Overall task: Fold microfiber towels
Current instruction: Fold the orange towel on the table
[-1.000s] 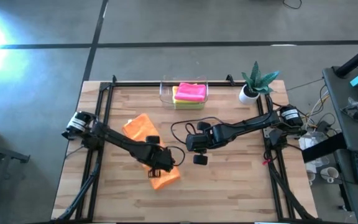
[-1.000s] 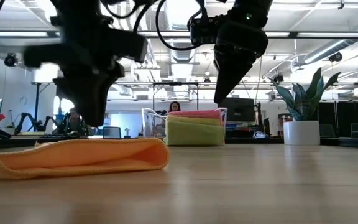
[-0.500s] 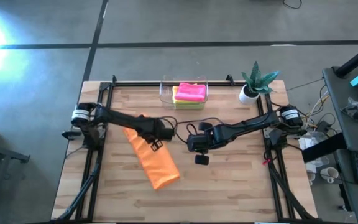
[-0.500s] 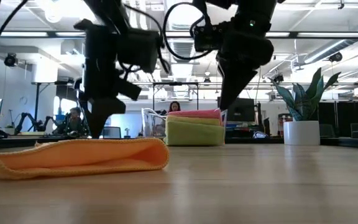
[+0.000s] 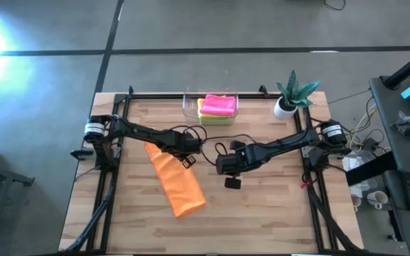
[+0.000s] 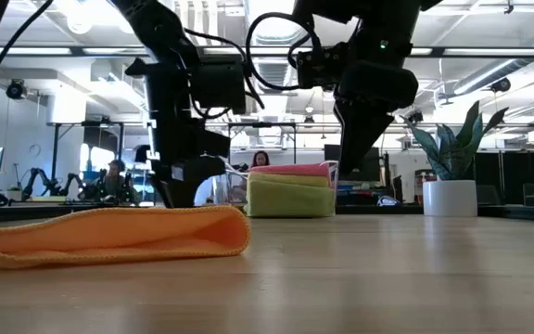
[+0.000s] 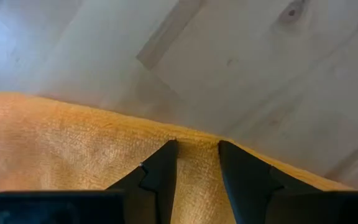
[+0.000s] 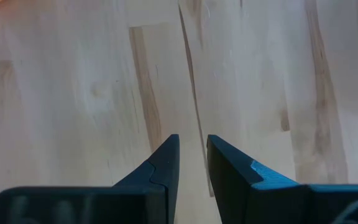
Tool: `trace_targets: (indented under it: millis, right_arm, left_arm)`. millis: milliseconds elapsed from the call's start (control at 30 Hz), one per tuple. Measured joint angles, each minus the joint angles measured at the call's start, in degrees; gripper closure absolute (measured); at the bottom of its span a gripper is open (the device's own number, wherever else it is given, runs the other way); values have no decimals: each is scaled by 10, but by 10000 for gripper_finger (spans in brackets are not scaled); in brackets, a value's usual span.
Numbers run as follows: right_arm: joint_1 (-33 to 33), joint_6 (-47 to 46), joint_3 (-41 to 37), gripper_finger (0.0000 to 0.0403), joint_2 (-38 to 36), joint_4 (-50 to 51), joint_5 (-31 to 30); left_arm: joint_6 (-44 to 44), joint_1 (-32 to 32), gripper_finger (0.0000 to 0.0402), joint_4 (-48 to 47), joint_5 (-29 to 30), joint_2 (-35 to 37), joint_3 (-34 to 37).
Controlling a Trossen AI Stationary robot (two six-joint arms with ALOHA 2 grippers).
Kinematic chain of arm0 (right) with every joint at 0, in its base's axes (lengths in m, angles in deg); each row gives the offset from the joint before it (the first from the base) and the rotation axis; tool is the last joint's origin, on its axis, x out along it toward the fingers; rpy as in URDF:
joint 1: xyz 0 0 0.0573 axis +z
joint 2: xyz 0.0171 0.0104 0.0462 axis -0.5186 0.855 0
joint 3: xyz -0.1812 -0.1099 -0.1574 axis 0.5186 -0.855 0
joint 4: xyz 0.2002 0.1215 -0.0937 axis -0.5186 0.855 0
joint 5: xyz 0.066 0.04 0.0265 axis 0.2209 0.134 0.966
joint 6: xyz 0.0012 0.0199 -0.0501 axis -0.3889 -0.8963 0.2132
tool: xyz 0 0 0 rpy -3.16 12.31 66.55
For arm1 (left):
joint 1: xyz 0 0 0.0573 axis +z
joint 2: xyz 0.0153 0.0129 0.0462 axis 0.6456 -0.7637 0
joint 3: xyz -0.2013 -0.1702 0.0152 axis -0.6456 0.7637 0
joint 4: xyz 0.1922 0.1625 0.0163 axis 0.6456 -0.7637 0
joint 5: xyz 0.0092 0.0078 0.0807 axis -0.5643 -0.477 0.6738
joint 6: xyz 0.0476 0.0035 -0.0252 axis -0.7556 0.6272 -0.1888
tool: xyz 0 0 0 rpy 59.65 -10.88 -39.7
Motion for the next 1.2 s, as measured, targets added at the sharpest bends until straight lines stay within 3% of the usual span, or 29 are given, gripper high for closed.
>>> trace_targets:
  millis: [133,400,500,833,1200]
  right_arm:
    - [0,-1,0,330,0,0,0]
    - [0,-5,0,330,0,0,0]
    - [0,-7,0,330,0,0,0]
    - [2,-45,1,330,-12,27,0]
    - [54,-53,1,330,-62,30,-4]
  left_arm:
    - [-25,-6,292,39,-21,-10,-3]
    - [-75,-48,292,234,-82,-18,-1]
    - [-76,-58,292,263,-83,-18,-9]
    - [-138,-62,292,160,-95,7,-83]
    - [-178,-69,292,-155,-94,12,-262]
